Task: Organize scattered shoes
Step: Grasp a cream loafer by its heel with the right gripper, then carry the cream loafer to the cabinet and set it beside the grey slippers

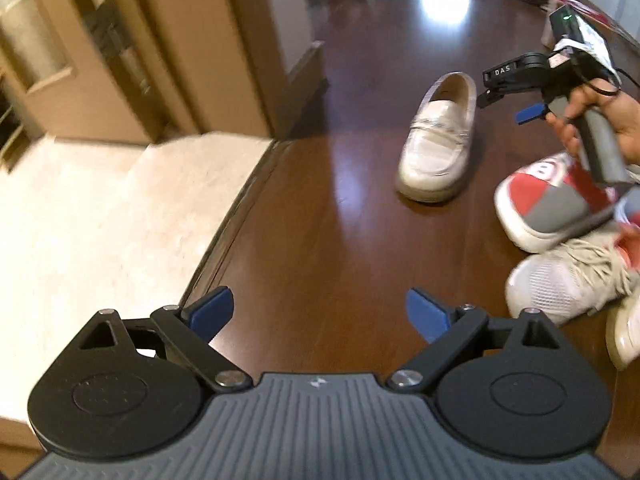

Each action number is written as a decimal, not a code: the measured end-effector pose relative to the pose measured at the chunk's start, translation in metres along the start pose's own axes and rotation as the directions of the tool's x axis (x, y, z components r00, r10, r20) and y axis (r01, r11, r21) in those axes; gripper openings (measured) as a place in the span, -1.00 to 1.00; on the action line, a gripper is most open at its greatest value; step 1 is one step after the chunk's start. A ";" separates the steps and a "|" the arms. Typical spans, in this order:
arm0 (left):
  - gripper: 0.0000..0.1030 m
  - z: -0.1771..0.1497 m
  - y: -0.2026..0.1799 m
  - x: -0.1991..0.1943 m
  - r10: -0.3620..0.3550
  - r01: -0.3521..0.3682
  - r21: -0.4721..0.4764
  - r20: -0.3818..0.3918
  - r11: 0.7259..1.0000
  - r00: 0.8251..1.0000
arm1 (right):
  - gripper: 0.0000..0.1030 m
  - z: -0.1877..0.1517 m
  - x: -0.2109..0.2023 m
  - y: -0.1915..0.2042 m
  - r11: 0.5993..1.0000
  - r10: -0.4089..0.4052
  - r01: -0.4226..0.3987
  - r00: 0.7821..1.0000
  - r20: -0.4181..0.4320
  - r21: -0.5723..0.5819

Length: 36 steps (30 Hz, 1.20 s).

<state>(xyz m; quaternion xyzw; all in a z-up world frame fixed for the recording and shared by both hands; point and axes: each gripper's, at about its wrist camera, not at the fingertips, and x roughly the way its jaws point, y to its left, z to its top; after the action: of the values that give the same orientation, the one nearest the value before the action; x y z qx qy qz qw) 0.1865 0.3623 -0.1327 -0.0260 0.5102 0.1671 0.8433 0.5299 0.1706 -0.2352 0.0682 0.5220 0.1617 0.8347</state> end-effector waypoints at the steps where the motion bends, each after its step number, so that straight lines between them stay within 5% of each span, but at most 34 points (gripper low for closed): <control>1: 0.85 -0.002 0.004 0.003 0.012 -0.012 -0.006 -0.012 1.000 1.000 | 0.25 0.007 0.015 0.004 0.999 -0.029 0.029 1.000 -0.005 0.026; 3: 0.85 -0.008 0.012 0.009 0.042 -0.043 -0.014 -0.047 0.999 0.998 | 0.23 0.016 0.045 0.007 0.991 -0.078 0.080 0.997 -0.026 0.104; 4: 0.85 -0.009 0.014 0.011 0.047 -0.047 -0.012 -0.055 0.999 0.997 | 0.04 0.017 0.054 0.007 0.987 -0.076 0.080 0.996 -0.035 0.136; 5: 0.85 -0.012 0.015 0.012 0.053 -0.054 -0.011 -0.062 0.998 0.997 | -0.60 0.016 0.064 0.008 0.986 -0.070 0.075 0.997 -0.040 0.150; 9: 0.85 -0.023 0.016 0.015 0.036 -0.038 -0.019 -0.091 0.999 0.995 | -0.78 -0.002 0.069 0.012 0.997 -0.034 0.032 0.999 0.022 0.068; 11: 0.85 -0.026 0.014 0.013 0.021 -0.023 -0.021 -0.094 1.000 0.995 | -0.84 -0.011 0.061 0.000 0.988 0.104 -0.103 0.995 -0.001 0.111; 15: 0.85 -0.027 0.008 0.002 -0.001 -0.001 -0.034 -0.054 0.999 0.999 | -0.84 -0.056 0.025 -0.005 0.935 0.339 -0.332 0.940 -0.040 0.126; 19: 0.85 -0.029 0.004 -0.020 -0.033 0.032 -0.040 -0.009 0.999 0.999 | -0.84 -0.127 -0.035 -0.008 0.846 0.531 -0.516 0.836 -0.136 0.136; 21: 0.84 -0.031 -0.002 -0.043 -0.055 0.056 -0.025 0.037 0.998 0.998 | -0.84 -0.167 -0.076 -0.021 0.814 0.581 -0.561 0.795 -0.178 0.149; 23: 0.84 -0.033 -0.012 -0.069 -0.102 0.103 -0.005 0.086 0.995 0.991 | -0.84 -0.205 -0.120 -0.045 0.808 0.588 -0.559 0.785 -0.197 0.185; 26: 0.85 -0.036 -0.040 -0.101 -0.194 0.189 0.053 0.115 0.981 0.974 | -0.84 -0.265 -0.203 -0.097 0.850 0.519 -0.480 0.833 -0.191 0.216; 31: 0.85 -0.035 -0.119 -0.146 -0.349 0.332 0.186 0.065 0.925 0.935 | -0.84 -0.364 -0.336 -0.214 0.934 0.223 -0.170 0.964 -0.142 0.313; 33: 0.85 -0.038 -0.166 -0.170 -0.397 0.366 0.298 0.048 0.882 0.917 | -0.82 -0.390 -0.361 -0.249 0.948 0.109 -0.059 0.983 -0.145 0.314; 36: 0.85 -0.054 -0.228 -0.203 -0.363 0.270 0.532 0.076 0.803 0.929 | -0.64 -0.433 -0.375 -0.308 0.937 -0.045 0.098 0.986 -0.162 0.336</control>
<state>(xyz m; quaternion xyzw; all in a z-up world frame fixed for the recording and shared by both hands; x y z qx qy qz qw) 0.1251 0.0838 -0.0112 0.1287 0.4488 -0.1165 0.8766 0.0533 -0.2705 -0.1967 0.1810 0.6062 0.0426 0.7733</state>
